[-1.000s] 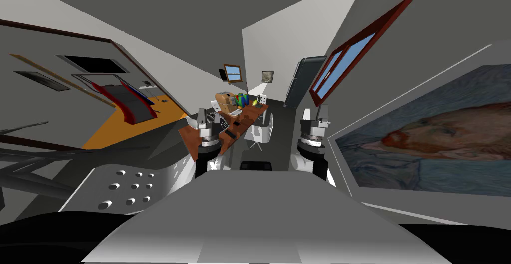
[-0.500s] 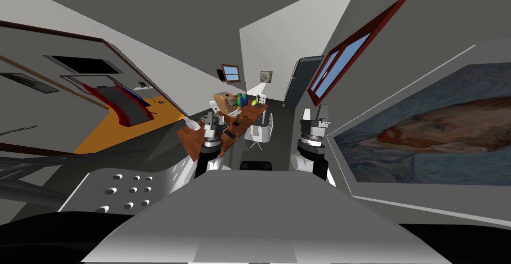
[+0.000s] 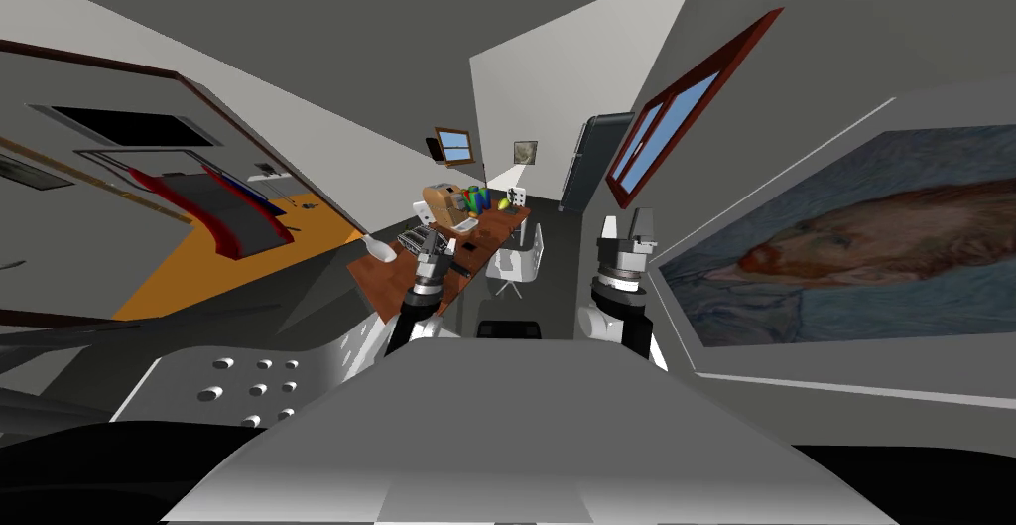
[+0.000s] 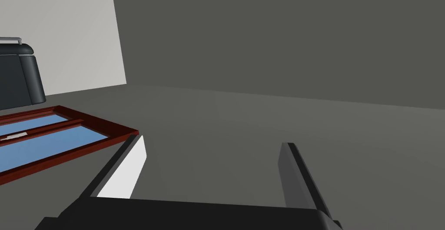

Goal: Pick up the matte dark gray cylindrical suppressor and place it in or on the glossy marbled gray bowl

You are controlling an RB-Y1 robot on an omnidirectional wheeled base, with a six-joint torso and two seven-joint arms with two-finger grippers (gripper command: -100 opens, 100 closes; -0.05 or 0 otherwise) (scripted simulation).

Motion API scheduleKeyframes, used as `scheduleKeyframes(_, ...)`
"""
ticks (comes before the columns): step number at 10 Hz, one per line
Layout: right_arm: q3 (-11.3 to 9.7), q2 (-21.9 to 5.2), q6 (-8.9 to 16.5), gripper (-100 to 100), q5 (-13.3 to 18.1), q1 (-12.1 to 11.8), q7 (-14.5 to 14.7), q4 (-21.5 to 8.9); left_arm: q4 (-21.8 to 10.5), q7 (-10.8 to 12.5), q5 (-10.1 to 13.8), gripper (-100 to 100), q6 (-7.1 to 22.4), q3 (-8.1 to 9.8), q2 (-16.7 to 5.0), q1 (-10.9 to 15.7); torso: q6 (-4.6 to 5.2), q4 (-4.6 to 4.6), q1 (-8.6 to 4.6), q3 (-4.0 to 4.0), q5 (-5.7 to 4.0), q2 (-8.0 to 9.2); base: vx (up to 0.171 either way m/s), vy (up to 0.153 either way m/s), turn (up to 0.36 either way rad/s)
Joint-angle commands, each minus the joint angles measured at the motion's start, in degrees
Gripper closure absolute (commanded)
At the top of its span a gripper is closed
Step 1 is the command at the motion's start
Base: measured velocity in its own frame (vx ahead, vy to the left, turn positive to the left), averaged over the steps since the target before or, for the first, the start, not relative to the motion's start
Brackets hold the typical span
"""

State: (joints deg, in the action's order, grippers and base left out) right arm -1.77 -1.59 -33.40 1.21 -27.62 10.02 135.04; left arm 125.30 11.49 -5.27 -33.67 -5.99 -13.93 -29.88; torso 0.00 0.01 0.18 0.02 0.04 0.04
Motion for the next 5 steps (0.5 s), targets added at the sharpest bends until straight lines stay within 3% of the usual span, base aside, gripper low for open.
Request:
scheduleKeyframes(1,0.0,0.0,0.0,0,0.0,0.0,0.0,0.0,-2.17,2.86,0.37,-100,-0.19,-0.85,-2.86,0.23,0.0,0.0,0.0,0.0,0.0,0.0,-0.01,0.061,-0.123)
scheduleKeyframes(2,0.0,0.0,0.0,0,0.0,0.0,0.0,0.0,-2.17,3.42,0.37,-100,-0.19,-0.85,-2.94,0.23,0.0,0.0,0.06,0.0,0.01,-0.01,-0.009,0.047,-0.045)
scheduleKeyframes(4,0.0,0.0,0.0,0,0.0,0.0,0.0,0.0,-5.27,7.24,0.92,-100,-0.33,-1.98,-7.03,0.51,0.0,0.0,0.02,0.0,0.0,0.0,-0.019,0.048,-0.112)
scheduleKeyframes(5,0.0,0.0,0.0,0,0.0,0.0,0.0,0.0,-5.27,8.18,0.92,-100,-0.33,-1.98,-7.14,0.51,0.0,0.0,0.05,0.01,0.01,0.02,-0.017,0.046,-0.043)
